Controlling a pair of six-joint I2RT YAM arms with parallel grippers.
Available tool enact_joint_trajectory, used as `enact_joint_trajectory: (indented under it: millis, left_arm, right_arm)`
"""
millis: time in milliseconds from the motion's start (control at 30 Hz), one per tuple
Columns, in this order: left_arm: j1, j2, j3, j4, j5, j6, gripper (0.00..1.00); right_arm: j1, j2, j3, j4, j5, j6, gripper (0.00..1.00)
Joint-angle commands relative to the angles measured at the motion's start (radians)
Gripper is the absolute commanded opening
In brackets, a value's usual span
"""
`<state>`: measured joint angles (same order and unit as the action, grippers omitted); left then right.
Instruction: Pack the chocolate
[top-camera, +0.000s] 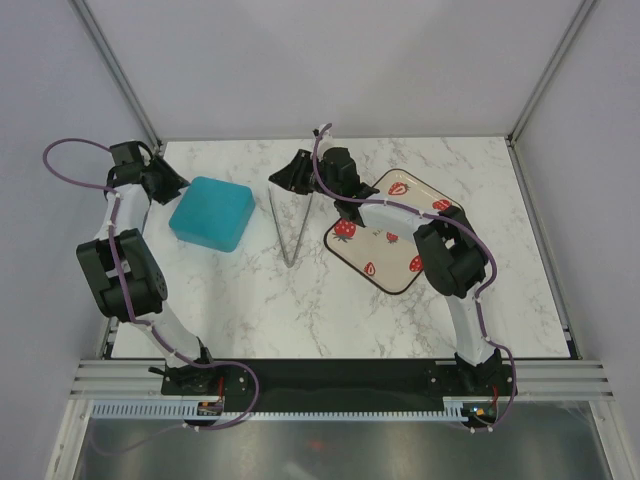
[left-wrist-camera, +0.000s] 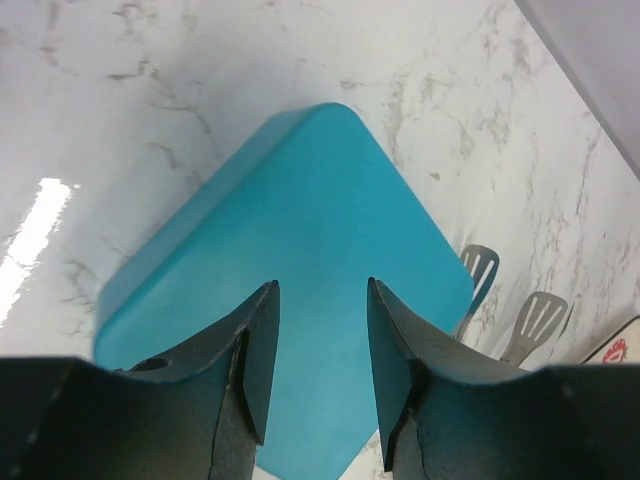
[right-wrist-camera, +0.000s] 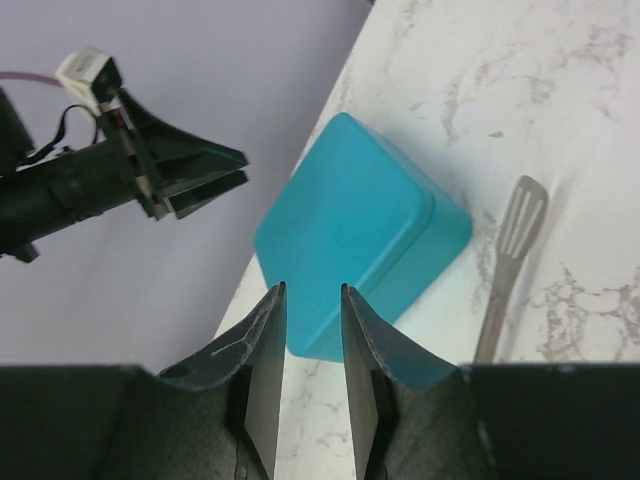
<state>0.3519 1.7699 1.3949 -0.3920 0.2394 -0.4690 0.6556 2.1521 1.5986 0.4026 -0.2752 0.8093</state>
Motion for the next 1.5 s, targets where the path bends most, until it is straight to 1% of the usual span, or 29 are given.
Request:
enact_joint_trajectory:
  millis: [0, 167, 233, 333, 433, 533, 633, 667, 700, 767, 800, 867, 900, 933, 967, 1000, 1033, 1100, 1133, 1167, 1200, 1267, 1300, 1333, 1367, 1433, 1467]
  left_arm:
    - [-0.057, 0.031, -0.028, 0.056, 0.044, 0.041, 0.48]
    - [-0.120, 0.150, -0.016, 0.073, 0.005, 0.049, 0.48]
    - [-0.134, 0.218, -0.002, 0.068, -0.002, 0.040, 0.47]
    - [-0.145, 0.270, -0.002, 0.065, -0.018, 0.015, 0.47]
    - [-0.148, 0.278, 0.007, 0.058, -0.029, 0.013, 0.47]
    - [-0.148, 0.247, 0.021, 0.053, -0.017, 0.015, 0.47]
    - [-0.148, 0.175, 0.050, 0.038, 0.007, 0.023, 0.47]
    - [-0.149, 0.124, 0.058, 0.021, 0.014, 0.024, 0.47]
    - [-0.152, 0.096, 0.061, 0.016, 0.020, 0.027, 0.47]
    - [-0.157, 0.030, 0.059, 0.013, 0.055, 0.035, 0.49]
    - [-0.165, -0.045, 0.041, 0.009, 0.069, 0.038, 0.51]
    - [-0.175, -0.127, 0.006, 0.007, 0.100, 0.035, 0.54]
    - [-0.197, -0.217, -0.034, 0.008, 0.103, 0.038, 0.60]
    - [-0.209, -0.260, -0.057, 0.007, 0.101, 0.044, 0.63]
    - [-0.223, -0.307, -0.082, 0.008, 0.106, 0.046, 0.71]
    - [-0.253, -0.349, -0.105, 0.010, 0.110, 0.053, 0.78]
    - [-0.266, -0.428, -0.156, 0.005, 0.101, 0.061, 0.85]
    - [-0.292, -0.496, -0.241, 0.004, 0.112, 0.052, 0.92]
    - [-0.300, -0.563, -0.269, 0.004, 0.135, 0.032, 0.98]
    - [-0.307, -0.595, -0.299, 0.004, 0.147, 0.029, 1.00]
    - [-0.330, -0.630, -0.348, 0.002, 0.158, 0.026, 1.00]
    - [-0.343, -0.736, -0.394, 0.001, 0.193, 0.021, 1.00]
    - [-0.378, -0.769, -0.433, 0.001, 0.219, 0.024, 1.00]
    - [-0.384, -0.838, -0.450, 0.002, 0.241, 0.032, 1.00]
    - [-0.389, -0.868, -0.464, 0.001, 0.262, 0.038, 1.00]
    - [-0.390, -0.926, -0.505, 0.002, 0.333, 0.047, 1.00]
    - [-0.390, -0.975, -0.517, 0.004, 0.354, 0.047, 1.00]
  right_arm:
    - [0.022, -0.041, -0.038, 0.053, -0.019, 0.005, 0.35]
    - [0.018, -0.061, -0.054, 0.015, -0.016, -0.034, 0.34]
    - [0.015, -0.077, -0.065, -0.001, -0.004, -0.050, 0.34]
    - [0.007, -0.090, -0.069, -0.033, -0.001, -0.070, 0.33]
    - [-0.001, -0.107, -0.081, -0.044, 0.001, -0.084, 0.33]
    - [-0.001, -0.118, -0.074, -0.067, 0.001, -0.088, 0.33]
    - [-0.002, -0.139, -0.065, -0.097, -0.001, -0.097, 0.33]
    - [-0.002, -0.150, -0.065, -0.108, 0.016, -0.105, 0.33]
    - [-0.002, -0.179, -0.065, -0.149, 0.031, -0.114, 0.33]
    - [-0.002, -0.213, -0.063, -0.200, 0.073, -0.148, 0.41]
    - [-0.002, -0.248, -0.066, -0.262, 0.112, -0.160, 0.51]
    - [-0.002, -0.288, -0.074, -0.324, 0.155, -0.189, 0.70]
    - [-0.002, -0.328, -0.086, -0.381, 0.183, -0.199, 0.88]
    - [-0.002, -0.351, -0.101, -0.398, 0.189, -0.205, 0.97]
    - [-0.002, -0.403, -0.118, -0.401, 0.198, -0.213, 0.98]
    - [-0.002, -0.429, -0.137, -0.451, 0.209, -0.214, 0.98]
    - [-0.001, -0.458, -0.176, -0.468, 0.232, -0.217, 0.98]
    - [-0.002, -0.547, -0.242, -0.508, 0.260, -0.223, 0.98]
    - [-0.001, -0.576, -0.267, -0.516, 0.292, -0.222, 0.98]
    - [-0.002, -0.634, -0.288, -0.543, 0.298, -0.222, 0.98]
    - [-0.001, -0.659, -0.322, -0.564, 0.306, -0.216, 0.98]
    - [-0.001, -0.730, -0.344, -0.611, 0.330, -0.214, 0.98]
    - [0.001, -0.750, -0.354, -0.678, 0.349, -0.213, 0.98]
    - [0.002, -0.771, -0.362, -0.708, 0.384, -0.210, 0.98]
    - [0.003, -0.817, -0.371, -0.760, 0.402, -0.208, 0.98]
    - [0.004, -0.865, -0.397, -0.806, 0.430, -0.214, 0.98]
    - [0.004, -0.917, -0.407, -0.841, 0.451, -0.222, 0.98]
